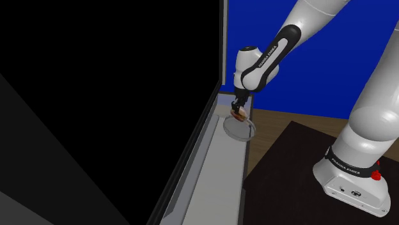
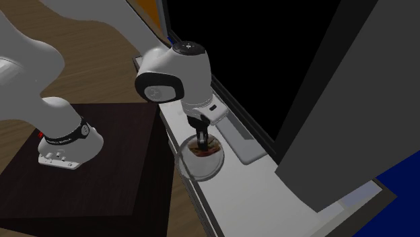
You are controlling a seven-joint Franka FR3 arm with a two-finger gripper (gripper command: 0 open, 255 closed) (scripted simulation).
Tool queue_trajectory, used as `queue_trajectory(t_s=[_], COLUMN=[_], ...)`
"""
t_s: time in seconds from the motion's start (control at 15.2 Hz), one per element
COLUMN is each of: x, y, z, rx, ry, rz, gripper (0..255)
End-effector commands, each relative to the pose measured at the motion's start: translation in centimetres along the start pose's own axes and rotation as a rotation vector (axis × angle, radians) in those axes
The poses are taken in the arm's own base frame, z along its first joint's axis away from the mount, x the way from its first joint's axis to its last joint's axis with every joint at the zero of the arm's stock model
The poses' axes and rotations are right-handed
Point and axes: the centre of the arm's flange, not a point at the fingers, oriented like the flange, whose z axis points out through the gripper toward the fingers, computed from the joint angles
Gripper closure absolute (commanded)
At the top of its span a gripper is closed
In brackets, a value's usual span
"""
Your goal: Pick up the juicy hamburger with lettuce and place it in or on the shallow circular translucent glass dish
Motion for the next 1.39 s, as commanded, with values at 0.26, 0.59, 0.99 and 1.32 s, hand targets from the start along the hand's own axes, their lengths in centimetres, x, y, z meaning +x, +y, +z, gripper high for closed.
queue_trajectory(t_s=[0.26, 0.59, 0.99, 1.32], x=[-0.3, -0.4, -0.4, -0.4], y=[-0.2, -0.3, -0.2, -0.3], z=[3.1, 4.1, 4.1, 2.8], rx=[0.0, 0.0, 0.0, 0.0], ry=[0.001, 0.001, 0.001, 0.001], rz=[0.0, 0.0, 0.0, 0.0], gripper=[255, 255, 0, 0])
